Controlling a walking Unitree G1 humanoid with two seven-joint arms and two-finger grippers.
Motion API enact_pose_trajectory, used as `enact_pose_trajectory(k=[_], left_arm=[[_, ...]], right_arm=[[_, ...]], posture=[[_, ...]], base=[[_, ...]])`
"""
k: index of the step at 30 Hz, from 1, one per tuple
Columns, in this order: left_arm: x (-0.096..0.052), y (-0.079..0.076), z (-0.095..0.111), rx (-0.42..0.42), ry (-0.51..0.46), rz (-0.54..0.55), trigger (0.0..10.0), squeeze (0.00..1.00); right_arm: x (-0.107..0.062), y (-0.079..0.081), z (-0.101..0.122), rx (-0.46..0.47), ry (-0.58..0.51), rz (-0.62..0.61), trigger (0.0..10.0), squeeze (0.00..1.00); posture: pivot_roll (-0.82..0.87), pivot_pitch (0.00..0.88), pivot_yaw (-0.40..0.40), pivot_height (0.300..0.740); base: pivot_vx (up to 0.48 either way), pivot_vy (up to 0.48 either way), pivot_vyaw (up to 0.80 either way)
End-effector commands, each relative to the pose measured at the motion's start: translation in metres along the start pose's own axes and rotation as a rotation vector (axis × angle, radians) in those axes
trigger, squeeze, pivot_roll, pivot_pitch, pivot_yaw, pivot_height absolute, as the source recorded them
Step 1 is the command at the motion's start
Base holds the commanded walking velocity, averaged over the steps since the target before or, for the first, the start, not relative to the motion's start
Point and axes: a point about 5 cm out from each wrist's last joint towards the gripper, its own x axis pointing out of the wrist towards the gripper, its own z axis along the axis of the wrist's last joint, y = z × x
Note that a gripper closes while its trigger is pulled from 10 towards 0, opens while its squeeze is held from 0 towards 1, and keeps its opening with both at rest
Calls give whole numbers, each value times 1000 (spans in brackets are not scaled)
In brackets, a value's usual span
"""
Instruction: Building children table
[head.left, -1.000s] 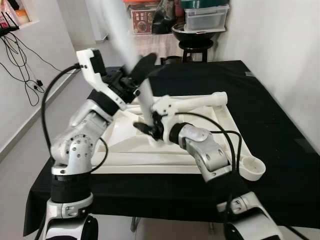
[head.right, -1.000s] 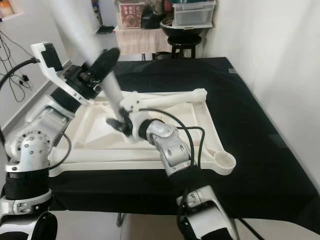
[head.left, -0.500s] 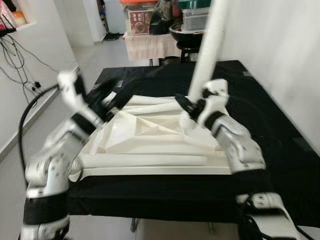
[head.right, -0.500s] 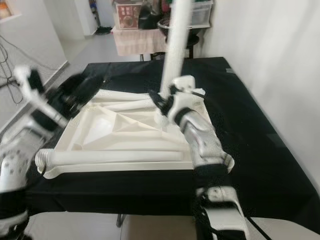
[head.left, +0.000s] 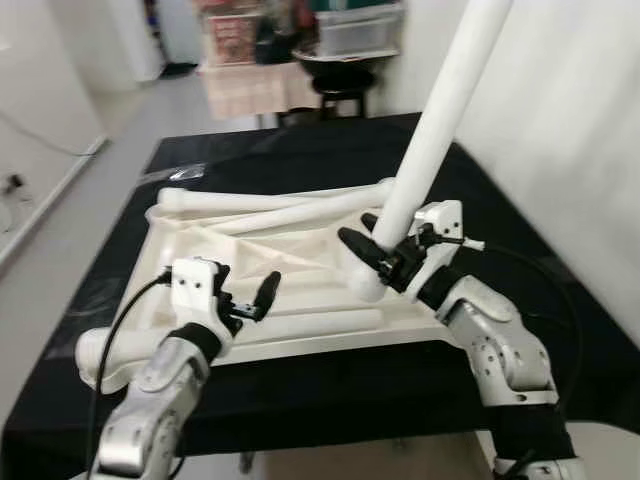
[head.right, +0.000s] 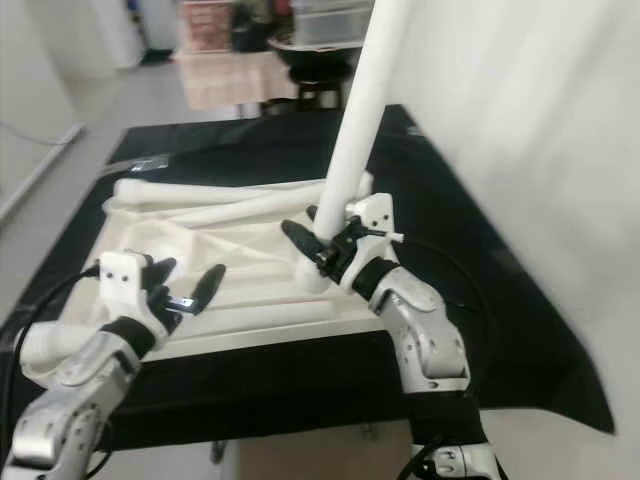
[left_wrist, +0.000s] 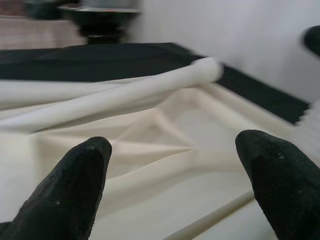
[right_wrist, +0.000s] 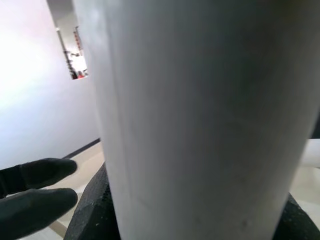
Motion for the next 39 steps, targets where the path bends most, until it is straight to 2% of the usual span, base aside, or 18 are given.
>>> enact_pose_trajectory(k=[1, 2, 5, 9, 10, 14, 19, 27, 28, 35, 37, 39], left_arm=[[-1, 4, -1, 3, -3, 22, 10000, 0], [4, -9, 0, -5, -16, -24, 10000, 0], [5, -15, -1, -12, -15, -54, 10000, 0], [3, -17, -5, 39, 22, -78, 10000, 0], [2, -18, -9, 82, 49, -93, 10000, 0], [0, -18, -11, 84, 52, -91, 10000, 0], [-7, -18, -19, 96, 91, -88, 10000, 0], [-16, -22, -25, 146, 133, -141, 10000, 0], [-19, -22, -26, 159, 142, -153, 0, 0], [-29, -22, -32, 205, 184, -173, 0, 0], [-31, -22, -33, 218, 197, -173, 0, 0], [-35, -23, -33, 239, 208, -179, 0, 0]], right_arm=[[4, 9, 7, -18, -39, 52, 10000, 0], [4, 15, 8, -52, -16, 110, 10000, 0], [4, 19, 6, -82, 7, 146, 10000, 0], [3, 18, 5, -105, 21, 167, 10000, 0], [3, 17, 5, -115, 27, 176, 10000, 0], [2, 16, 5, -123, 30, 181, 10000, 0], [5, 7, 7, -188, 55, 167, 10000, 0], [6, -4, 7, -238, 89, 142, 10000, 0], [7, -8, 7, -257, 105, 131, 10000, 0], [9, -23, 3, -279, 153, 106, 10000, 0], [11, -25, 3, -268, 152, 114, 10000, 0], [14, -28, 3, -218, 132, 125, 10000, 0]], posture=[[-98, 0, 28, 740], [-103, 0, 33, 740], [-103, 0, 35, 740], [-97, 0, 43, 740], [-97, 0, 43, 740], [-95, 0, 45, 740], [-86, 0, 47, 740], [-73, 0, 43, 740], [-70, 0, 43, 740], [-66, 0, 43, 740], [-62, 0, 43, 740], [-58, 0, 45, 740]], base=[[0, 0, 0], [0, -472, 0], [0, -472, 0], [0, -394, 0], [0, -315, 0], [0, -157, 0], [0, 0, 0], [0, 0, 0], [0, 0, 0], [0, 0, 0], [0, 0, 0], [0, 0, 0]])
